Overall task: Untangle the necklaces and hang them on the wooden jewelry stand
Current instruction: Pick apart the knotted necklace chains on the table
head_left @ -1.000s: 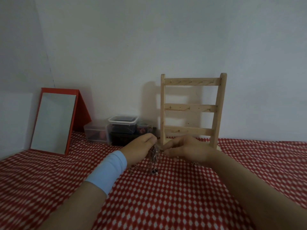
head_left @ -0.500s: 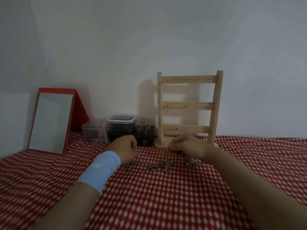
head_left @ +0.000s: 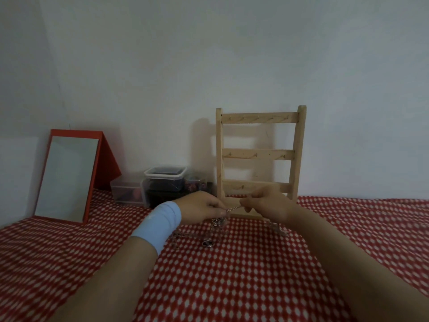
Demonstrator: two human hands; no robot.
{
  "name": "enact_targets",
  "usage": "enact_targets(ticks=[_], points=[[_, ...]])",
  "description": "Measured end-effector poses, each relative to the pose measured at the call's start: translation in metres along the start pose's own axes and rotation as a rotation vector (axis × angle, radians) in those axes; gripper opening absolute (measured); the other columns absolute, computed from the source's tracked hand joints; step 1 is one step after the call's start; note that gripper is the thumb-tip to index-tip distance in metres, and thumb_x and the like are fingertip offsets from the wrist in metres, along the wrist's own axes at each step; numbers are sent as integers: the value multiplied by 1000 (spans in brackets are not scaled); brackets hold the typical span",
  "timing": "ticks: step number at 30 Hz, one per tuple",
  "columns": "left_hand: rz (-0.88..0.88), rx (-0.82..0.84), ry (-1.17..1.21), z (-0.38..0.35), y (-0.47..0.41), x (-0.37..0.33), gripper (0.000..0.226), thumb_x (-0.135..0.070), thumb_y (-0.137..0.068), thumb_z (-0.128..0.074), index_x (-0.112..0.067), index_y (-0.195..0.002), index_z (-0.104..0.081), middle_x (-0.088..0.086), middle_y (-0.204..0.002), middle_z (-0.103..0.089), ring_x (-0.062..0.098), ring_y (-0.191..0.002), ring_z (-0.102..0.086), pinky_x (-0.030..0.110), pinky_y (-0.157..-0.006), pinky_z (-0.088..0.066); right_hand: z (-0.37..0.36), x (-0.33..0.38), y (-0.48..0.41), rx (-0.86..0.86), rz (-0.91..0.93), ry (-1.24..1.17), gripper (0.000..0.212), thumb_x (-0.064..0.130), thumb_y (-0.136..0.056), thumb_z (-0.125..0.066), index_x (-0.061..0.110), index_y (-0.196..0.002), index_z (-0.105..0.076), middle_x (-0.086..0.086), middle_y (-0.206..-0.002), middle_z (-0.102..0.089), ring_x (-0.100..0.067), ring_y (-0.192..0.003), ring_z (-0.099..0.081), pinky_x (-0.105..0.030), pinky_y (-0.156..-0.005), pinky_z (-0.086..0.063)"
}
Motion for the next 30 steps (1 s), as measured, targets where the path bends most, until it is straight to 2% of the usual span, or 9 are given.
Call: enact_targets(ticks=[4,6,8,11,14,16,21,25,30], points=[[41,166,369,-17,-5,11,31,-22,-90,-69,-21,-121,-67,1,-119,-71,19,-113,-64,36,-105,-45,3,-11,-3,-4,-41,153,30,32,-95,-67,15,-71,-73,10,-56,-63,-6,-56,-58,-23,-56,-49],[24,213,612,-26,-7,11,31,-2,-93,-60,-15,-122,-62,10,-115,-72,22,-110,-67,36,-100,-50,2,-16,-4,17,-46,279,21,33,-93,-67,19,-81,-79,3,-80,-74,-13,-74,-68,-33,-74,-61],[-3,188,685,-28,-9,12,32,3,-98,-50,-14,-124,-58,13,-113,-72,20,-104,-69,33,-92,-54,-6,-10,-3,54,14,342,18,28,-94,-64,23,-103,-79,6,-106,-75,-8,-94,-67,-29,-90,-57],[-14,107,812,-21,-11,13,29,2,-98,-49,-7,-125,-54,16,-102,-69,20,-86,-70,28,-74,-58,-30,5,2,177,93,41,36,14,-96,-58,24,-130,-68,10,-121,-69,-5,-107,-63,-24,-97,-50],[-2,71,821,-14,-10,16,20,-3,-98,-52,-4,-118,-52,18,-95,-65,19,-73,-68,26,-62,-56,-53,1,0,336,19,-325,45,6,-95,-58,20,-138,-58,-3,-107,-76,-18,-93,-72,-34,-86,-58],[13,64,778,-11,-11,18,12,-7,-98,-54,-7,-111,-55,17,-99,-64,19,-74,-66,27,-60,-53,-53,-2,0,318,22,-215,42,15,-96,-65,27,-135,-58,3,-95,-76,-6,-72,-69,-25,-67,-55],[-1,82,656,-6,-9,23,25,-10,-89,-69,-12,-111,-59,7,-97,-67,17,-82,-63,26,-68,-53,-35,6,0,121,149,-71,13,23,-98,-65,20,-101,-78,10,-98,-78,-1,-92,-72,-25,-90,-57],[-53,38,368,1,-5,16,17,-14,-91,-67,-17,-108,-68,5,-96,-73,12,-85,-67,20,-80,-55,-27,14,3,70,154,-42,22,24,-102,-60,16,-90,-77,18,-67,-70,6,-64,-63,-11,-67,-47],[-71,16,388,5,-4,8,17,-23,-98,-58,-19,-108,-71,2,-91,-77,10,-87,-71,22,-85,-53,-20,15,4,36,125,-110,23,20,-103,-58,8,-92,-75,23,-46,-55,9,-46,-51,-6,-52,-38]])
Point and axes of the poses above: each hand's wrist, its own y-axis away from the middle knuckle, its own z-axis out of the back of the hand, x = y × z, the point moved 7 cm from there along -y, towards the middle knuckle
